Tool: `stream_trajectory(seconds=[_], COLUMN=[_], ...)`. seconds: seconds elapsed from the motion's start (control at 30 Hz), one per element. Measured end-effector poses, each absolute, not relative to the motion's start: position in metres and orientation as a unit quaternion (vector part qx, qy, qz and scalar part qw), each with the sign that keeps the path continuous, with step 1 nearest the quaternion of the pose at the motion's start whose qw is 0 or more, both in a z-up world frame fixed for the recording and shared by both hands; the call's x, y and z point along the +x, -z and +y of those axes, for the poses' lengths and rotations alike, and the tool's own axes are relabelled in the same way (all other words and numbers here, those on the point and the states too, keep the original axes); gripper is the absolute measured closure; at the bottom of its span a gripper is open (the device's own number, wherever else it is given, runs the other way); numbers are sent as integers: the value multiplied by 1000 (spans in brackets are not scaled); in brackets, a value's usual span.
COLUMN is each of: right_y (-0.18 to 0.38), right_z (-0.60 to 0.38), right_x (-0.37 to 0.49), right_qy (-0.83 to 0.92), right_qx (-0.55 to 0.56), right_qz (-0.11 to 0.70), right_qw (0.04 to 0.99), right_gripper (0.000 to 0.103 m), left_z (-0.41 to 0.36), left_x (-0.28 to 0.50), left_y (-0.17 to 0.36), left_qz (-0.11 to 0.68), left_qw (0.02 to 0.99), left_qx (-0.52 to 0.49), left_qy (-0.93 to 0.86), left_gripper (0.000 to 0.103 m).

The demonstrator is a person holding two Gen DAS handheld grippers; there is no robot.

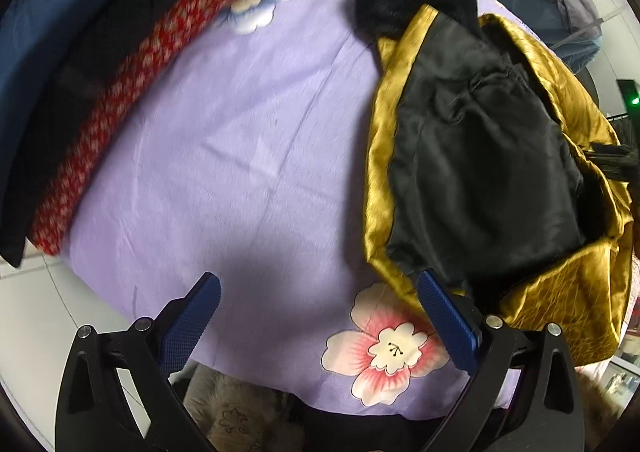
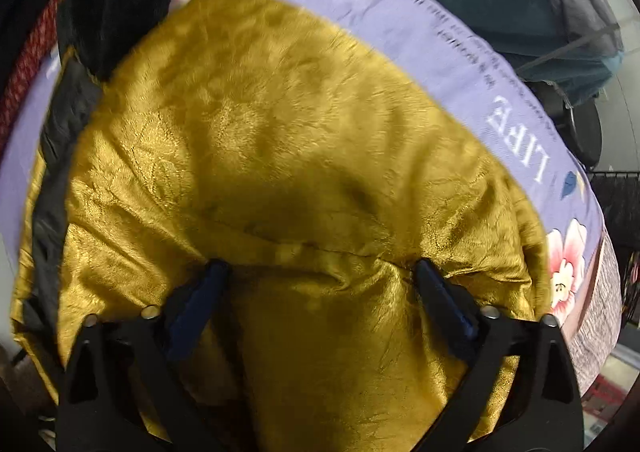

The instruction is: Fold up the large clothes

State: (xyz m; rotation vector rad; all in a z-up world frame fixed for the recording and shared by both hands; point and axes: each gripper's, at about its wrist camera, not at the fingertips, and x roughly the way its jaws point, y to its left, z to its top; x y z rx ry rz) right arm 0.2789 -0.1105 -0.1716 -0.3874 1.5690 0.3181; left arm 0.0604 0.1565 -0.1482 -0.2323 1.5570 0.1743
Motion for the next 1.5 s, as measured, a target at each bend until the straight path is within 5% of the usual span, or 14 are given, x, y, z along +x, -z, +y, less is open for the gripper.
stream_trajectory(seconds=[0.07,0.13,0.5,0.7,0.93,1.03,1.17,1.33,1.5], right_y=[171,161,-91,-62,59,37,-35,-66,-15], right_z=[-108,-106,-188,-236,-202,-190,-198,-226,-280], right_x=[272,270,190,67,-21,-8,12,53,114], right_qy=[-142,-145,-213,-246,-154,-147,-159,-97,-11], right_qx=[-156,-149,60,86,21,15,47,67,112], right_qz=[695,685,490,559,690,660,570,531,566], right_qw=[687,698,843,787,707,737,805,839,817], right_gripper=[83,90,98,97,67,54,12,6,6], left_z=[159,163,166,138,110,91,64,32,18], left_x=[54,50,74,98,137,151,149,116,74], left_y=[153,155,93,69,35,36,65,133,152], left_qz=[700,695,591,561,526,535,568,638,644], left_qw=[701,705,800,824,846,840,815,758,749], left_qx=[-111,-119,-94,-73,-65,-45,-30,-6,50], left_qy=[-76,-72,-43,11,59,79,108,135,149], left_gripper=[6,6,7,7,6,6,6,6,6])
